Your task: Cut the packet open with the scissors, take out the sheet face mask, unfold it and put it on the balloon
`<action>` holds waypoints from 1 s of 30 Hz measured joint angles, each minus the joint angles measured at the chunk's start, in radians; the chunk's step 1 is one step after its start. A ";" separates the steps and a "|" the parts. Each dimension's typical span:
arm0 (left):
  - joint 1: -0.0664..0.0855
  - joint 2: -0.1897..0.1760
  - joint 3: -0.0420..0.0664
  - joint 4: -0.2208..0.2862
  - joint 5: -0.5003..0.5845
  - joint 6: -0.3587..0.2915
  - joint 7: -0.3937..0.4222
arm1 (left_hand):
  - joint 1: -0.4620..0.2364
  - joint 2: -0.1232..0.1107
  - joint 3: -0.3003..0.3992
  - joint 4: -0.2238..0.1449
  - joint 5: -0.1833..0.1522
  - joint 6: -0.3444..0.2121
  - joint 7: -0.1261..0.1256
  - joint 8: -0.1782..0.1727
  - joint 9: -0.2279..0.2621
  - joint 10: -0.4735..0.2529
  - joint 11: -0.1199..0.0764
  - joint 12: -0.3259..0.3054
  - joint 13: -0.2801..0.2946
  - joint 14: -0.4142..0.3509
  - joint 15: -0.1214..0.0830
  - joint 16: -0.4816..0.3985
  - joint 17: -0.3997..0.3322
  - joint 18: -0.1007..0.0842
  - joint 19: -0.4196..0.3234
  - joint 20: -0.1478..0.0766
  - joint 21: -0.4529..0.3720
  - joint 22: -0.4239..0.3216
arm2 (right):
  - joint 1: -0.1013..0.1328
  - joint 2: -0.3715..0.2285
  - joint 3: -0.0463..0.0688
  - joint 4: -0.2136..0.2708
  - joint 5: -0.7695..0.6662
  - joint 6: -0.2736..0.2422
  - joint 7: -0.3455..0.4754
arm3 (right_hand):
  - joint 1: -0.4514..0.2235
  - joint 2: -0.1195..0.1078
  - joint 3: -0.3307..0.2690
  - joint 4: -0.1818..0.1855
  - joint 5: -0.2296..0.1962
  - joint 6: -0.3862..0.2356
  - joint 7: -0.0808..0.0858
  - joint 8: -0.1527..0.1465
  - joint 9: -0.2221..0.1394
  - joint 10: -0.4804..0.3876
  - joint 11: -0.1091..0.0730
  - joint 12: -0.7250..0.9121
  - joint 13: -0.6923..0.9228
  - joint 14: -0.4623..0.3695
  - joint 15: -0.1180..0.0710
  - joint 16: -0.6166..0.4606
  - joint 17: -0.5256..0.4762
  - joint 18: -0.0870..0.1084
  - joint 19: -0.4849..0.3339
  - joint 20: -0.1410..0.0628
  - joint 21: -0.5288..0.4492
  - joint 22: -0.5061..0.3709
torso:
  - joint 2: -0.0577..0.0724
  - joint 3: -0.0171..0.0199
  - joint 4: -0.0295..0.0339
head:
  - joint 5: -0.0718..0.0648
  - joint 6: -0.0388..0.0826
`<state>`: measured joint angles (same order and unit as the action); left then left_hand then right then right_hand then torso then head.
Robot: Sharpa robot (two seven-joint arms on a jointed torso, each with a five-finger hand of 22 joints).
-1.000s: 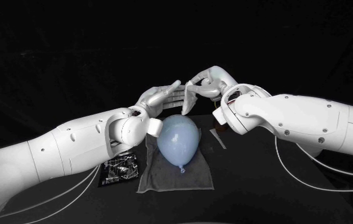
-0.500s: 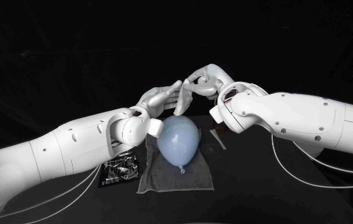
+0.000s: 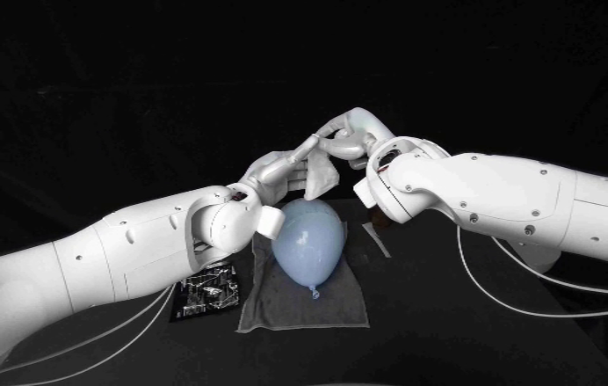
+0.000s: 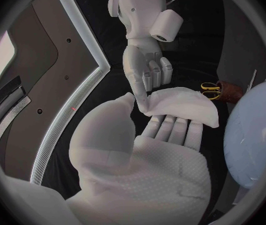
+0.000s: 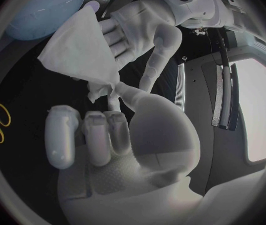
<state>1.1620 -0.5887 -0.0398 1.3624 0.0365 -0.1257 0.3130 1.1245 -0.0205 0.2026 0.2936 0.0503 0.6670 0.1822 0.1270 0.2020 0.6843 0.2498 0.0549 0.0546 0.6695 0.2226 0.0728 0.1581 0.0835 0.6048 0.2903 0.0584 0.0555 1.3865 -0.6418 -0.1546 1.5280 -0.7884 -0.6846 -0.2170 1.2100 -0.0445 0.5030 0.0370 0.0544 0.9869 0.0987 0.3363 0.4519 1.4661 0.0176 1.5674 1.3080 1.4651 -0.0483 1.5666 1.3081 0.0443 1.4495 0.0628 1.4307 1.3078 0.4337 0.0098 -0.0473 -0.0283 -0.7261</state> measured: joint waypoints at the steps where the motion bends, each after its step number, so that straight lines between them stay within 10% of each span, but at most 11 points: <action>1: 0.000 0.000 0.000 -0.001 0.000 0.003 -0.001 | -0.007 0.007 -0.010 0.000 0.000 0.007 0.001 0.000 0.000 0.009 -0.001 0.000 0.000 0.020 -0.001 0.005 0.003 0.000 0.013 0.000 0.002 0.000 | 0.000 0.001 0.000 0.000 0.002 0.003 0.000 | 0.000 0.000 -0.001 0.001 0.000 0.000 0.000 0.000 0.000 0.000 0.000 0.000 0.000 0.000 0.000 0.000 0.000 0.000 0.000 0.000 0.000 0.000 | 0.000 0.0001 -0.0002 | 0.000 0.000; 8: 0.000 0.004 0.000 -0.015 0.007 0.019 -0.007 | -0.035 0.027 -0.062 0.000 0.000 0.008 0.002 0.000 0.000 0.038 -0.003 0.000 0.003 0.118 -0.009 0.027 0.020 0.000 0.088 0.001 0.006 0.004 | 0.002 0.006 0.000 0.000 0.017 0.027 0.002 | -0.058 -0.023 -0.040 0.045 0.000 0.000 0.000 -0.019 -0.006 0.001 0.001 0.000 0.000 0.003 0.004 -0.003 -0.001 0.000 0.000 0.000 -0.004 0.000 | -0.001 0.0012 -0.0010 | 0.003 0.000; 17: 0.001 0.009 0.001 -0.028 0.025 0.042 -0.016 | -0.136 0.068 -0.155 0.002 -0.001 0.021 0.004 0.005 -0.004 0.096 -0.007 0.003 0.005 0.160 -0.018 0.037 0.020 0.018 0.134 0.001 0.010 0.006 | 0.006 0.012 -0.001 -0.013 0.039 0.072 -0.005 | -0.208 0.000 -0.160 0.245 0.041 -0.019 0.019 -0.083 -0.030 0.000 0.018 0.000 0.000 -0.001 0.018 0.001 -0.001 0.000 -0.007 0.015 -0.014 0.000 | -0.001 0.0019 -0.0020 | 0.005 0.003; 25: 0.001 0.012 0.001 -0.032 0.055 0.076 -0.028 | -0.244 0.155 -0.246 0.002 -0.001 0.091 0.012 0.026 0.008 0.164 -0.014 0.010 0.009 0.176 -0.024 0.037 0.015 0.019 0.153 -0.001 0.010 0.006 | 0.015 0.015 -0.001 -0.027 0.054 0.108 -0.012 | -0.365 0.106 -0.263 0.259 0.044 -0.017 0.021 -0.112 -0.039 0.000 0.018 -0.001 -0.001 0.003 0.022 0.001 0.000 0.000 -0.003 0.018 -0.016 0.000 | -0.001 0.0018 -0.0016 | 0.004 0.007; 30: 0.001 0.010 0.000 -0.033 0.077 0.093 -0.034 | -0.255 0.166 -0.268 0.001 0.000 0.102 0.016 0.029 0.011 0.173 -0.017 0.010 0.009 0.184 -0.025 0.036 0.013 0.033 0.181 0.001 0.010 0.008 | 0.018 0.015 0.000 -0.035 0.058 0.132 -0.016 | -0.474 0.177 -0.339 0.260 0.029 -0.013 0.025 -0.125 -0.042 0.000 0.018 -0.002 0.000 0.000 0.025 0.000 0.000 0.000 -0.003 0.018 -0.017 0.000 | -0.001 0.0019 -0.0010 | 0.004 0.008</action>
<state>1.1626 -0.5788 -0.0394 1.3299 0.1134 -0.0330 0.2794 0.8697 0.1459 -0.0654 0.2947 0.0498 0.7688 0.1983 0.1564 0.2127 0.8572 0.2332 0.0648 0.0640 0.8537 0.1975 0.1093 0.1710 0.1163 0.7856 0.2918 0.0686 0.0637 1.4050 -0.6270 -0.1548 1.4929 -0.7304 -0.5531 -0.2333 0.7363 0.1320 0.1644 0.2971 0.0830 0.9735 0.1235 0.2111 0.4095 1.4664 0.0361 1.5654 1.3078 1.4647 -0.0230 1.5667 1.3082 0.0443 1.4464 0.0812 1.4135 1.3081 0.4330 0.0117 -0.0482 -0.0246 -0.7178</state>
